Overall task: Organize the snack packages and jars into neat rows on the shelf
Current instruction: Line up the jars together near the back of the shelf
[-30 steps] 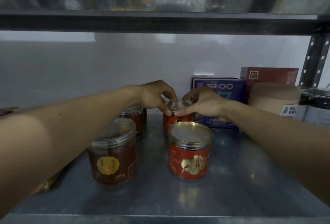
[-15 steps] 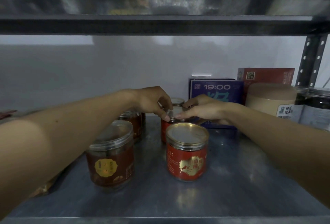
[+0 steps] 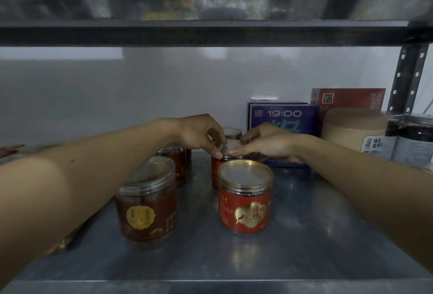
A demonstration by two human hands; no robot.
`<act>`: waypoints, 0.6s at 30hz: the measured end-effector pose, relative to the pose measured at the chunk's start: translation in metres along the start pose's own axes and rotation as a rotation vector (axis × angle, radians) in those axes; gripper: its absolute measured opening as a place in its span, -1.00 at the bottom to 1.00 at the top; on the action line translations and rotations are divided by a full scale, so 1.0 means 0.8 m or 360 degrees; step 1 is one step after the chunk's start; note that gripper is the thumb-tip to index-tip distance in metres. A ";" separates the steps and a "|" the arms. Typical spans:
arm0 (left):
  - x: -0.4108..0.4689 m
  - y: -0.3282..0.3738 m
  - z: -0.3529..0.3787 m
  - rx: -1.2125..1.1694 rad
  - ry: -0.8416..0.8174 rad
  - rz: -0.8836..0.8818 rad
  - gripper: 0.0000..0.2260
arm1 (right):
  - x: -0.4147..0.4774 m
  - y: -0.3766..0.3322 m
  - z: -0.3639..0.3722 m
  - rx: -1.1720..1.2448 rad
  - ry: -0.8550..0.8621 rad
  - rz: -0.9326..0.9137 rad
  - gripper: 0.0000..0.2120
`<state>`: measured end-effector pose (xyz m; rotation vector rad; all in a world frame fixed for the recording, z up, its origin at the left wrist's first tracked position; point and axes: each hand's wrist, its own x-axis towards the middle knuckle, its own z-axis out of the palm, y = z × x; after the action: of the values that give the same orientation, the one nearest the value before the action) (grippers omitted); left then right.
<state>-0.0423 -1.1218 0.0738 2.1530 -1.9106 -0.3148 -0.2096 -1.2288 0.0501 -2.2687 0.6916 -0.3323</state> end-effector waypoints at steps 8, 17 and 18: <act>-0.030 0.020 -0.010 0.0002 0.0106 -0.0036 -0.61 | -0.016 0.002 -0.016 -0.0039 0.0204 -0.0075 -0.28; -0.091 0.066 0.007 -0.0177 0.0299 -0.0035 -0.68 | -0.084 0.002 -0.017 0.0220 0.0228 -0.0217 -0.63; -0.096 0.071 0.011 -0.0178 0.0310 -0.0026 -0.67 | -0.092 0.003 -0.014 0.0223 0.0181 -0.0204 -0.62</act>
<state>-0.1076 -1.0525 0.0835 2.0464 -1.7281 -0.2017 -0.2754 -1.1947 0.0538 -2.1777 0.5624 -0.5578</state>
